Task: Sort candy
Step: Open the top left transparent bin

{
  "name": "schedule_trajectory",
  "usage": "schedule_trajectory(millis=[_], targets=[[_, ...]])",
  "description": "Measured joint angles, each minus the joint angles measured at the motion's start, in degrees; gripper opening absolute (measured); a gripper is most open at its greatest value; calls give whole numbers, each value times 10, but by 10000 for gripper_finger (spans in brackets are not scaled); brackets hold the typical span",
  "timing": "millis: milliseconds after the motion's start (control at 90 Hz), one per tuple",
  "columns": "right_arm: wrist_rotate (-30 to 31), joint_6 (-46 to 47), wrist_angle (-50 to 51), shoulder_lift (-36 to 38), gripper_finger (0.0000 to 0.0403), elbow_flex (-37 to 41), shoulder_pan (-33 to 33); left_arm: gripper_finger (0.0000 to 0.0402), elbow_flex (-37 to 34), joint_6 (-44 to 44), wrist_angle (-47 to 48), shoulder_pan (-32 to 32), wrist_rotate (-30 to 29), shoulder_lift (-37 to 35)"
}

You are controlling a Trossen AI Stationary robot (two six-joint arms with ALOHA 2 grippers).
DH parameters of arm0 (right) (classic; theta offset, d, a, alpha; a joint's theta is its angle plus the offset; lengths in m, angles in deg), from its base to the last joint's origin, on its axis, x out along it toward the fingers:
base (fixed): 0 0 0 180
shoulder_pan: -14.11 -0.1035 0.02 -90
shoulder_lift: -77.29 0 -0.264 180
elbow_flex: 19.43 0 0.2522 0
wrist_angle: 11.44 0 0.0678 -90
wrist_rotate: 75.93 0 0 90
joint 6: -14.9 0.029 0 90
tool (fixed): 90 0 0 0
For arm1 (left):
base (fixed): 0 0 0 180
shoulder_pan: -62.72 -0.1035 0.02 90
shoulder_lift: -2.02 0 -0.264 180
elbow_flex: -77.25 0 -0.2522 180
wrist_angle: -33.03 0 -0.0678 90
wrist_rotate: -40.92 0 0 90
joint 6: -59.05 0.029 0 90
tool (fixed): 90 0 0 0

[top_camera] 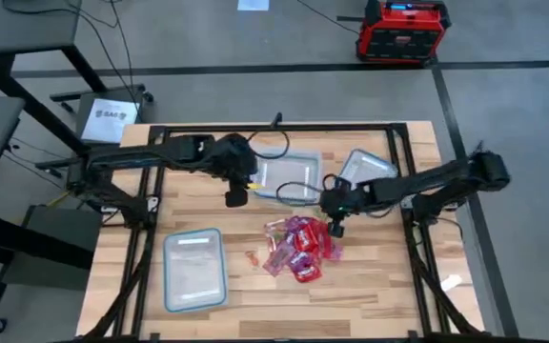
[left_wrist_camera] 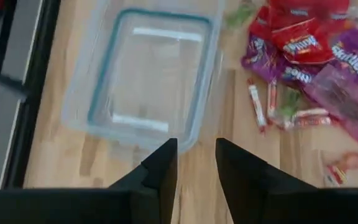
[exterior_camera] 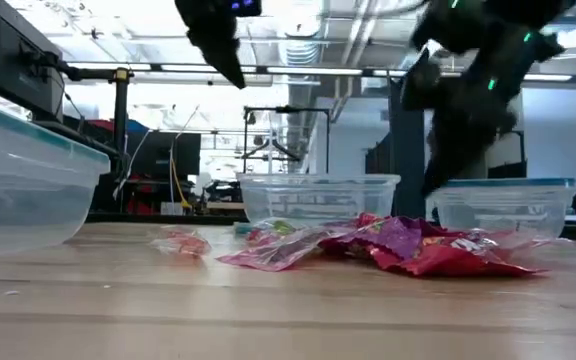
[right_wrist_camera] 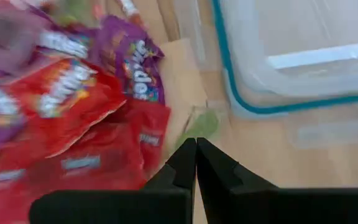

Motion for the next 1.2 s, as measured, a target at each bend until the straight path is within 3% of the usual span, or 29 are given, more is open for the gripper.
schedule_trajectory(millis=[89, 311, 633, 933, 1089, 1200], targets=[[33, -2, -2, -58, 0, -13, 5, 97, -16, -14, 3, 1, -5, -21], [180, -45, -9, -148, 0, -51, 21, 97, -30, -22, 18, 1, -12, -50], [161, -131, -64, -206, 0, -107, 52, 97, -30, -7, 33, 4, -14, -54], [118, -262, -228, -211, 0, -146, 86, 97, -30, -8, 36, 5, -14, -54], [122, -266, -167, -199, 0, -166, 94, 97, -30, -12, 39, 5, -14, -54], [113, -212, -98, -169, 0, -168, 85, 97, -30, -18, 37, 5, -13, -54]])
